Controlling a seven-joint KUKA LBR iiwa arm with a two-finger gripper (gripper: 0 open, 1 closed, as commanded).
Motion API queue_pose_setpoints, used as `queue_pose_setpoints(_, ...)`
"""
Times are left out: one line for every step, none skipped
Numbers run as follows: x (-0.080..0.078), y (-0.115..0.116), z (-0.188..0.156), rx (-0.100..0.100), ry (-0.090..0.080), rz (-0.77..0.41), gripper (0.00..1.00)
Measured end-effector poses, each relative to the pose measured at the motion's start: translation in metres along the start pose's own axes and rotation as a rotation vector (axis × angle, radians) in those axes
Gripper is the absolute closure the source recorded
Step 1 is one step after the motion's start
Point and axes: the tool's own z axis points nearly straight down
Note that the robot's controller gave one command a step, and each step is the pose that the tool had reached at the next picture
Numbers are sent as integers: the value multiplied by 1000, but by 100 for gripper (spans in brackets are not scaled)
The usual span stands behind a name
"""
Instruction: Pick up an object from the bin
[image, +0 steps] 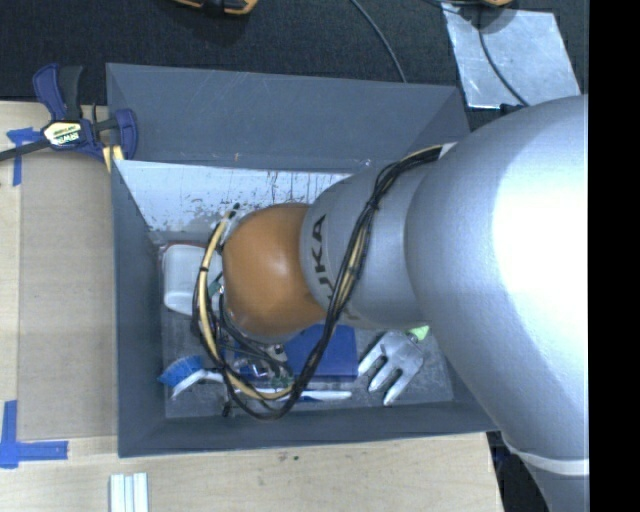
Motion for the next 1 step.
queue_pose_setpoints(10, 5, 0, 0, -5, 66, 0)
